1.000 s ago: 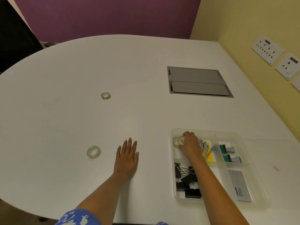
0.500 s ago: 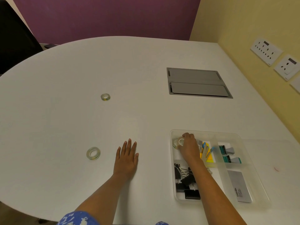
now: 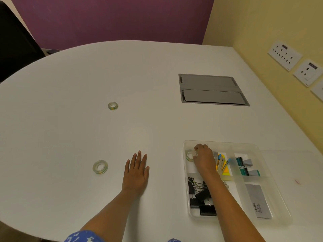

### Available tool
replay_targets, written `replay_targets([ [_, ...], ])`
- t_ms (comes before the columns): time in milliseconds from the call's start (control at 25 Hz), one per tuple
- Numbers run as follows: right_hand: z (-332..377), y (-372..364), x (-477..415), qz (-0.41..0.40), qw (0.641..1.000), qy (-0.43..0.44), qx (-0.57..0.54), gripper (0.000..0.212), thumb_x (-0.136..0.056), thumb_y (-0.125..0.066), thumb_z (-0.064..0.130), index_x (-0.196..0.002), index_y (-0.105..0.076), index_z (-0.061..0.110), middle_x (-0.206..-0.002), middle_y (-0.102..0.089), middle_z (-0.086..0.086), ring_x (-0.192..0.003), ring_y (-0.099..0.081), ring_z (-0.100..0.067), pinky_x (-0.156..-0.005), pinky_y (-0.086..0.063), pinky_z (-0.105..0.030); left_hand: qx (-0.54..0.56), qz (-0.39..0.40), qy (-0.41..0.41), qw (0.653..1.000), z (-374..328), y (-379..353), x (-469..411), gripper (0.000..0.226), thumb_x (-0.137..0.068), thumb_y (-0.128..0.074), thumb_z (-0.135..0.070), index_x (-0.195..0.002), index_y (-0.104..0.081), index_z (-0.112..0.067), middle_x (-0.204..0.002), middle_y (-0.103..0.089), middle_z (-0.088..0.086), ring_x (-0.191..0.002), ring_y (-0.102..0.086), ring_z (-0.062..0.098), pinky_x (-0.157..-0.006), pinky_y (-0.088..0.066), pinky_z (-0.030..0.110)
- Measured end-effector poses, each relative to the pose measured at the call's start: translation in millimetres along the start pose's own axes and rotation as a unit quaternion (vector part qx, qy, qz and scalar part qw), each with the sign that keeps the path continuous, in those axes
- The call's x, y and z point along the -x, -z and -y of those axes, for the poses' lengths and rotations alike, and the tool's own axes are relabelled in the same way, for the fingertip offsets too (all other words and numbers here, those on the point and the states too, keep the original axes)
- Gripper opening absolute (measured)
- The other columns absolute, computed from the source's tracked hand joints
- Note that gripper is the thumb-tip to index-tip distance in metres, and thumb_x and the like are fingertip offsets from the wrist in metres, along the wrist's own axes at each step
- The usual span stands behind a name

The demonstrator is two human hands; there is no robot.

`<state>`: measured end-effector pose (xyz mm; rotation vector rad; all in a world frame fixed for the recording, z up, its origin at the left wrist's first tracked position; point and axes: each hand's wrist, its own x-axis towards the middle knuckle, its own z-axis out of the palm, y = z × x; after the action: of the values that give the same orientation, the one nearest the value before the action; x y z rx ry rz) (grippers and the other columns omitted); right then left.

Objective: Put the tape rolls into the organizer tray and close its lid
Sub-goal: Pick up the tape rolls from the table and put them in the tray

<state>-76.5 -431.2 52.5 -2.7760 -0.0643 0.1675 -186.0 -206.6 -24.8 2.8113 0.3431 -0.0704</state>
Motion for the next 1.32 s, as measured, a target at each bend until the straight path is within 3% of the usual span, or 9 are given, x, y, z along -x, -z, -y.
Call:
replay_targets([
  [360, 49.2, 18.0, -19.3, -0.097, 0.987, 0.066, -0.107, 0.028, -0.095, -0.055, 0.012, -0.122, -0.058, 0.009, -0.124, -0.059, -0.009, -0.118, -0.05, -0.023, -0.082, -0.048, -0.032, 0.003, -0.014, -0.021, 1.0, 8.8, 1.9, -12.9, 0.056, -0.101, -0.016, -0.042, -0.149, 0.01, -0.028, -0.157, 0.016, -0.011, -0.145, 0.017, 0.007, -0.121, 0.009, 0.033],
  [1120, 243.2, -83.7, -162.4, 0.07, 0.965, 0.248, -0.051, 0.038, -0.097, -0.051, 0.018, -0.135, -0.048, 0.014, -0.138, -0.049, -0.007, -0.126, -0.046, -0.021, -0.094, -0.047, -0.03, 0.017, -0.059, 0.05, 0.997, 53.4, 28.3, -177.0, 0.059, -0.1, -0.017, -0.044, -0.152, 0.002, -0.024, -0.162, 0.001, -0.005, -0.145, 0.015, 0.007, -0.121, 0.011, 0.036],
  [1320, 307.9, -114.3, -195.8, 0.093, 0.951, 0.292, -0.047, 0.048, -0.095, -0.055, 0.019, -0.14, -0.04, 0.011, -0.144, -0.041, -0.01, -0.129, -0.042, -0.025, -0.098, -0.046, -0.035, 0.029, -0.052, 0.037, 0.998, 61.4, 34.7, -203.1, 0.062, -0.098, -0.018, -0.049, -0.152, -0.005, -0.022, -0.162, -0.011, 0.001, -0.15, -0.003, 0.017, -0.12, 0.009, 0.035],
])
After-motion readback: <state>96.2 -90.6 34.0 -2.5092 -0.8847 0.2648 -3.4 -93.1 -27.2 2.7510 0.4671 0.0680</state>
